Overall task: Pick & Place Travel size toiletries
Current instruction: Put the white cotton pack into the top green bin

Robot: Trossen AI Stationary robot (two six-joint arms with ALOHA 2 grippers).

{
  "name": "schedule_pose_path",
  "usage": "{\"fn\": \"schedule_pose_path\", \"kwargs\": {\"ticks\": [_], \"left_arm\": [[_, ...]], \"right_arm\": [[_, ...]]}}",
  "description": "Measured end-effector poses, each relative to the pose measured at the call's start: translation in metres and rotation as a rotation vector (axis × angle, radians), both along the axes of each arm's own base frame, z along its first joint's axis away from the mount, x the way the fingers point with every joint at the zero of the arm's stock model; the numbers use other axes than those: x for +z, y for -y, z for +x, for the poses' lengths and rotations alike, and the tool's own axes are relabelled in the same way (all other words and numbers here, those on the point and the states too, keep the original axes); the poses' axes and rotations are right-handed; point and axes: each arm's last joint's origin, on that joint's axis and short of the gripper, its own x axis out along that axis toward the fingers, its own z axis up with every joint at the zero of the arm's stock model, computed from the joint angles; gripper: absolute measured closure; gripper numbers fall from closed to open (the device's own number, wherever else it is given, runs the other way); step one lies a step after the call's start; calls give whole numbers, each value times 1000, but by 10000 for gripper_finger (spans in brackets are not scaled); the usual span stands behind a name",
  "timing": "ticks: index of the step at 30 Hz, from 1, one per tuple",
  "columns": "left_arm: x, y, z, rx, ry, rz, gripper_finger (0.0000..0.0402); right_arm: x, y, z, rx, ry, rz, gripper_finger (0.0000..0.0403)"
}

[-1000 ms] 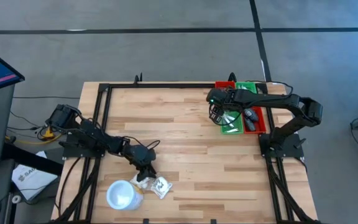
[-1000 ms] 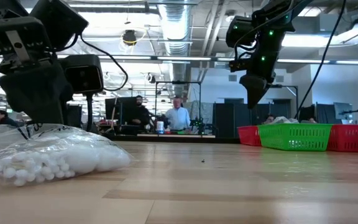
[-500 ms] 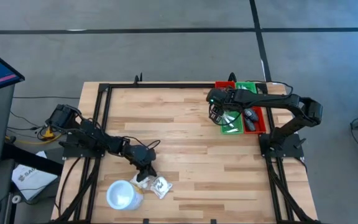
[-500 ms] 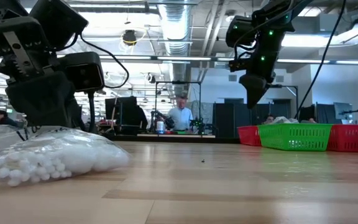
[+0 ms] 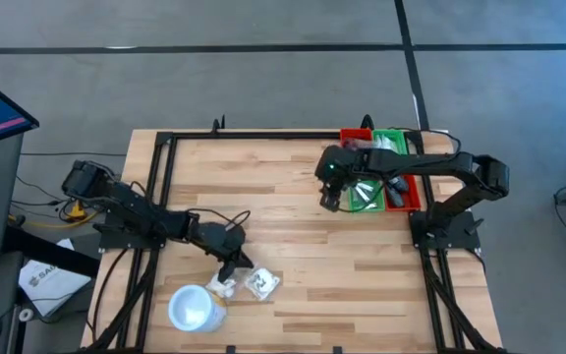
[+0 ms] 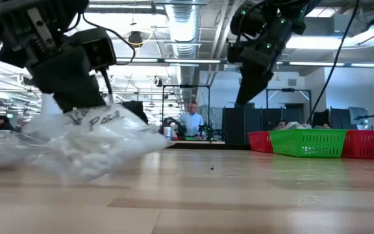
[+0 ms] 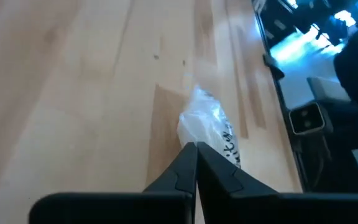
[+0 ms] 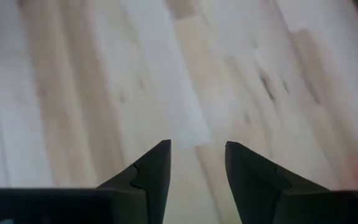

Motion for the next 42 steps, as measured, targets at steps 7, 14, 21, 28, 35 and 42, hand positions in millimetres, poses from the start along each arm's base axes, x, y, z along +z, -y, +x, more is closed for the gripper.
{"fn": "schedule_pose_path", "kwargs": {"ticks": [7, 14, 21, 28, 35, 42], "left_arm": [[16, -14, 0, 59, 82, 57, 401], [29, -28, 14, 97, 4, 187, 401], [54, -36, 30, 73, 3, 306, 401], [79, -44, 44, 61, 36, 409, 401], [94, -51, 51, 58, 79, 459, 401], [97, -51, 55, 46, 85, 469, 401]], "right_arm": [[2, -26, 10, 97, 46, -6, 271], [3, -46, 14, 164, 64, -7, 276], [7, -65, 21, 252, 133, 29, 276], [13, -79, 29, 310, 237, 29, 276], [21, -93, 35, 379, 339, 1, 277], [29, -101, 41, 427, 449, -36, 276]]}}
